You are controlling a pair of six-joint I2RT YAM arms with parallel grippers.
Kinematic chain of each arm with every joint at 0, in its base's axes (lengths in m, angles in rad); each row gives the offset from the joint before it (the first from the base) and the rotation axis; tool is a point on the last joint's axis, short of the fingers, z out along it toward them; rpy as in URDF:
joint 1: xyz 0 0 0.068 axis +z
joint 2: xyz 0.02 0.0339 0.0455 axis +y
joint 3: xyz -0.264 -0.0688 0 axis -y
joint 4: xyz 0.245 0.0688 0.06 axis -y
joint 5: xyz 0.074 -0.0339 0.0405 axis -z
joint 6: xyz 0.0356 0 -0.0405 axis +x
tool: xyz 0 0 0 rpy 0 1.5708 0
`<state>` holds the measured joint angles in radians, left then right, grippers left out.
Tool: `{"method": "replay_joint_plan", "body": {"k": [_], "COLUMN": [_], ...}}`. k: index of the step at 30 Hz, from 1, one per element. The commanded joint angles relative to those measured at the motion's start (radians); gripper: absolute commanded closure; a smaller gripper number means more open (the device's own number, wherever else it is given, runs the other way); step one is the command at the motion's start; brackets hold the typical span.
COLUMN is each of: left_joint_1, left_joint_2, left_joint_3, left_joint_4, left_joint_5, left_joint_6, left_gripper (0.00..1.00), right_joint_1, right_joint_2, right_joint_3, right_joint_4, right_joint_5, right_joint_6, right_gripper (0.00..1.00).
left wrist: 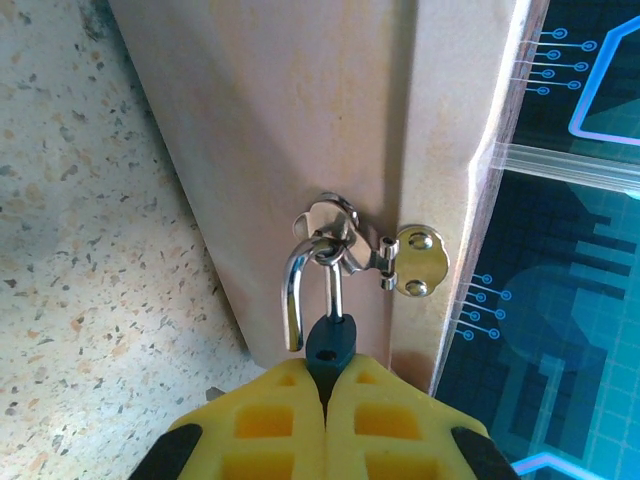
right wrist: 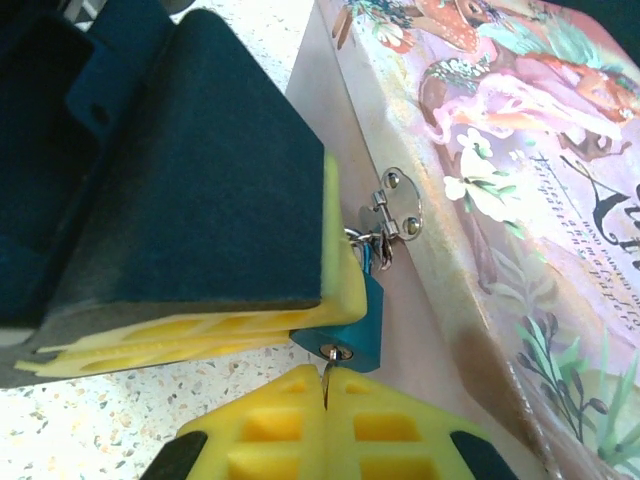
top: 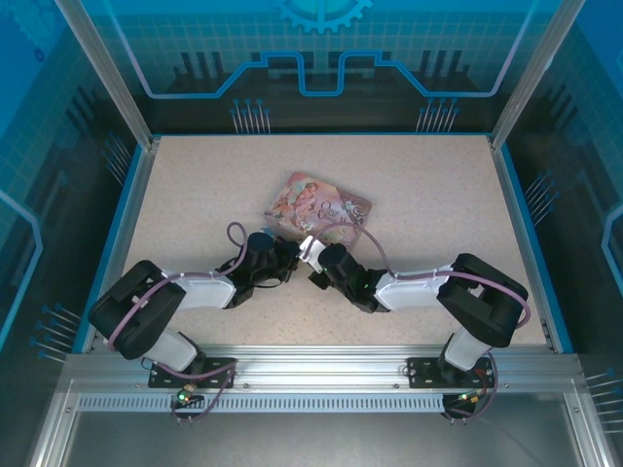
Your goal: Unlock the padlock with the key
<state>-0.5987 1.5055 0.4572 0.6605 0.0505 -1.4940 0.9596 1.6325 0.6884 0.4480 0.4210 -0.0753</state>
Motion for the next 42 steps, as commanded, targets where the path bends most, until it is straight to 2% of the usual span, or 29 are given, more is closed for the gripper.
{"method": "replay_joint_plan", "body": {"k": [1, 2, 5, 7, 12, 15, 19, 26, 42], "left_joint_1": [-0.009, -0.009, -0.009, -0.009, -0.009, -0.01, -0.017, -0.071, -0.182], "left_joint_2": [-0.002, -0.002, -0.009, -0.011, -0.011, -0.013, -0.032, -0.032, 0.141], "left_joint_3": [0.002, 0.0, -0.013, -0.021, -0.047, -0.057, -0.043, 0.057, 0.314], "left_joint_4": [0.109, 0.103, 0.089, 0.076, 0.039, -0.009, -0.121, -0.358, -0.704], "left_joint_5": [0.01, 0.007, -0.008, -0.019, -0.037, -0.051, -0.086, -0.177, -0.359], "left_joint_6": [0.004, 0.009, 0.022, 0.036, 0.074, 0.11, 0.188, 0.334, 0.469], "left_gripper": [1.0, 1.0, 1.0, 1.0, 1.0, 1.0, 1.0, 1.0, 0.97], "right_joint_1": [-0.003, -0.002, -0.007, -0.016, -0.054, -0.116, -0.22, -0.288, -0.321], "right_joint_2": [-0.016, -0.018, -0.049, -0.089, -0.245, -0.355, -0.451, -0.562, -0.642], "right_joint_3": [0.025, 0.024, -0.011, -0.042, -0.115, -0.144, -0.127, -0.134, -0.159], "right_joint_4": [-0.031, -0.039, -0.037, -0.045, -0.126, -0.207, -0.359, -0.482, -0.586], "right_joint_5": [-0.051, -0.051, -0.064, -0.092, -0.174, -0.254, -0.284, -0.198, -0.123], "right_joint_6": [0.077, 0.074, 0.066, 0.066, 0.093, 0.163, 0.269, 0.32, 0.392], "right_gripper": [1.0, 0.97, 0.77, 0.68, 0.5, 0.43, 0.42, 0.41, 0.41]}}
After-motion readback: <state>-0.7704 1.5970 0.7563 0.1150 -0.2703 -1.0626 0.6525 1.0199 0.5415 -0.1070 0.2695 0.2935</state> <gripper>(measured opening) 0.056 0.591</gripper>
